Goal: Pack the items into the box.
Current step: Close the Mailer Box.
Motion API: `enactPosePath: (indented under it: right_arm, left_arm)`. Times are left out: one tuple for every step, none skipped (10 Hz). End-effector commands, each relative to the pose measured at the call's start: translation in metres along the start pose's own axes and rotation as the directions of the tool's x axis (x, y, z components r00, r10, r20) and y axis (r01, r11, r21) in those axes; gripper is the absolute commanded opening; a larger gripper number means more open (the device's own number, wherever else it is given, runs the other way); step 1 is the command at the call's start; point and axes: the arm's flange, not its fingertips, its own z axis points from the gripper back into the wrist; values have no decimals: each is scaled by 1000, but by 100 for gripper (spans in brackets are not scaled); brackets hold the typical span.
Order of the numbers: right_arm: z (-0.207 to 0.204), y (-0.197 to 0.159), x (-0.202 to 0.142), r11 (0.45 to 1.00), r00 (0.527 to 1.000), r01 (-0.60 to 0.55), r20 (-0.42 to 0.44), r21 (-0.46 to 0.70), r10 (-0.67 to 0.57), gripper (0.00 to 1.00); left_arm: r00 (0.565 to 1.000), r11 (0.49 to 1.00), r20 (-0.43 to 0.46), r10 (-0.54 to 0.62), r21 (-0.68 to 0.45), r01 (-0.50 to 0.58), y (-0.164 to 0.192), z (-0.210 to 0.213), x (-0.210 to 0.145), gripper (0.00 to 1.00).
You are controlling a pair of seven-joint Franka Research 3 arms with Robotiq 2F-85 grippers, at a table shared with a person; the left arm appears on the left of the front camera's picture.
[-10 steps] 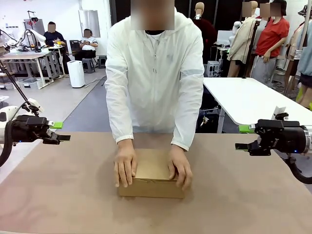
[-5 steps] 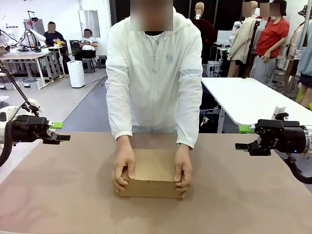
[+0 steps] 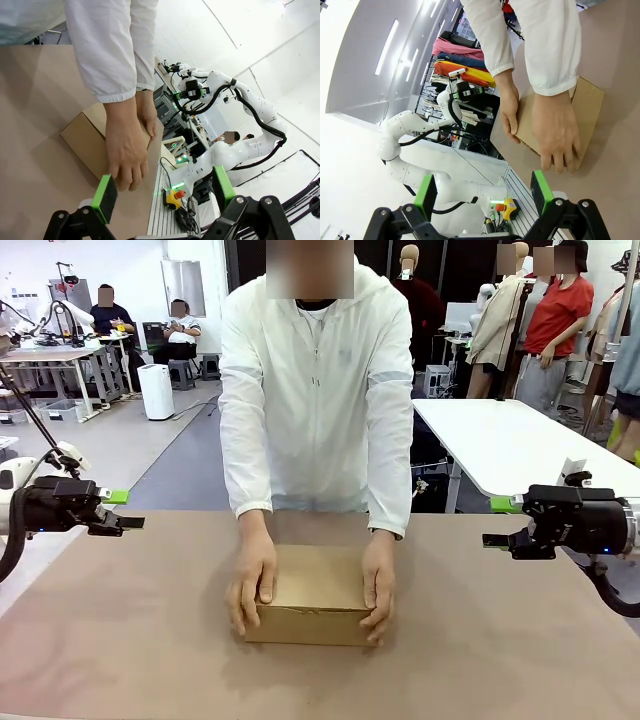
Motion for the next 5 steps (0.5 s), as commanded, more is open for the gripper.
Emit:
enactPosePath:
  right_arm:
    - [0,1,1,1000,1000,-16,9,3,16,100]
    - [0,1,1,1000,1000,-16,9,3,16,100]
    - [0,1,1,1000,1000,-16,9,3,16,100]
    - [0,1,1,1000,1000,-16,9,3,16,100]
    - [0,1,1,1000,1000,-16,9,3,16,100]
  left_arm:
    - [1000,1000,4,-15,-11,15,-3,0,0,100]
    - [1000,1000,4,-15,-11,15,-3,0,0,100]
    - [1000,1000,4,-15,-11,15,-3,0,0,100]
    - [1000,1000,4,-15,-11,15,-3,0,0,100]
    - [1000,1000,4,-15,-11,15,-3,0,0,100]
